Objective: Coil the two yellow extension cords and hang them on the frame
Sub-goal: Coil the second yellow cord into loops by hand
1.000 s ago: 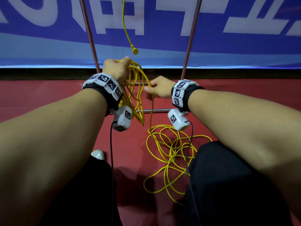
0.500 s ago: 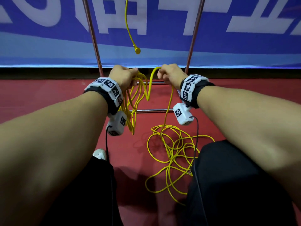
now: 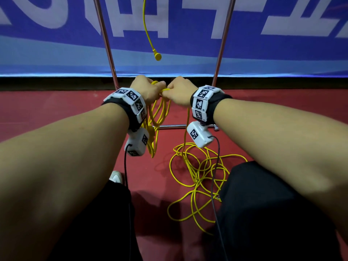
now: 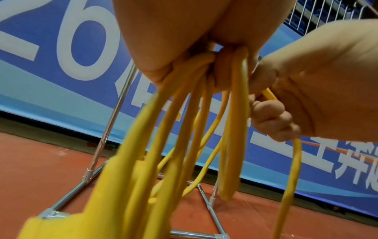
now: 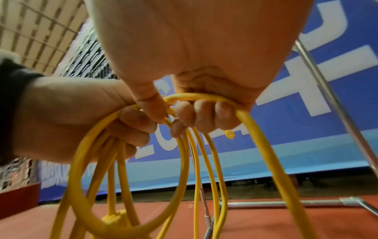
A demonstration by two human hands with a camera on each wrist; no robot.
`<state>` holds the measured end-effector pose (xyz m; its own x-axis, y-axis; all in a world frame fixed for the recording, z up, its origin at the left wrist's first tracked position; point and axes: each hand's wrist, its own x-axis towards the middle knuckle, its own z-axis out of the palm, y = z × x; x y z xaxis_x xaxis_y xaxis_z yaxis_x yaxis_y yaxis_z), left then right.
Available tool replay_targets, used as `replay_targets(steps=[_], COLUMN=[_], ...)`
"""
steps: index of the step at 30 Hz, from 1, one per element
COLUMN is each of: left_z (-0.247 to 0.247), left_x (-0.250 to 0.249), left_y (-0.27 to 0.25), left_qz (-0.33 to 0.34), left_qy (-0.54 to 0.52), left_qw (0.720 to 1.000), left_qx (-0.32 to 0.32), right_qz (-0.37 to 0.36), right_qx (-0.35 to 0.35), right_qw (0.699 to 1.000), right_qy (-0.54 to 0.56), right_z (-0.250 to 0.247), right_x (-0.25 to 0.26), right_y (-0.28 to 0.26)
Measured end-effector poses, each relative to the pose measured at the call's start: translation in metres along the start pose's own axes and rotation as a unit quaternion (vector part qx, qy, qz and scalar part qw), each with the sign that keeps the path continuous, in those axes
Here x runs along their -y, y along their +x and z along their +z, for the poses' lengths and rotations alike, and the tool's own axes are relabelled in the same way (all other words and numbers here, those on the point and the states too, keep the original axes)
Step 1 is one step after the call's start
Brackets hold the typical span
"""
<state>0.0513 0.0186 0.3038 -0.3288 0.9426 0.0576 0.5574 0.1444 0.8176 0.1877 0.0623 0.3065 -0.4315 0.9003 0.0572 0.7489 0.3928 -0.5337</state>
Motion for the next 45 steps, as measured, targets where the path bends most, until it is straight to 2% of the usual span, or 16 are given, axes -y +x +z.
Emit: replay_targets(steps=[5,9,17,21,25,30,35,42,45], left_z=[-0.003,-0.006,-0.009,-0.008,-0.010,-0.006,-0.004,0.001,0.000], left_x=[-0.004,-0.006,-0.003,-0.002,0.001,-0.001,-0.009,-0.008,-0.008], left_y=[0.002,0.004,0.003,0.002,-0.001,-0.004,-0.002,-0.004,-0.002], left_qz=[0.005,-0.007,-0.013,-0.019,-0.017,-0.015,-0.019,0.005,0.007], left_qy=[-0.049,-0.075,-0.080,-0.089,-0.103,-0.095,-0.069,-0.074,-0.092], left_qw=[0.997,0.993,0.993,0.995,0.994,0.995,0.996,0.997,0.995], left_qx=[-0.058,-0.086,-0.080,-0.050,-0.009,0.001,-0.055,-0.030,-0.042], right_qz=[-0.028,-0.004,0.057,0.061,0.020,-0.035,-0.041,-0.049,-0.055], right_qx=[0.036,0.091,0.038,-0.022,-0.082,-0.039,-0.060,-0.049,-0.032], right_qw=[0.997,0.987,0.958,0.967,0.973,0.984,0.987,0.985,0.979], right_qy=[0.059,0.129,0.280,0.244,0.216,0.168,0.143,0.156,0.192], right_z=[0.003,0.006,-0.013,-0.013,-0.017,-0.002,0.004,0.000,-0.003], right_x=[-0.026,-0.048,-0.043,-0.040,-0.038,-0.017,-0.002,-0.010,-0.013], right_y=[0.005,0.003,0.002,0.006,0.008,0.006,0.005,0.000,0.001])
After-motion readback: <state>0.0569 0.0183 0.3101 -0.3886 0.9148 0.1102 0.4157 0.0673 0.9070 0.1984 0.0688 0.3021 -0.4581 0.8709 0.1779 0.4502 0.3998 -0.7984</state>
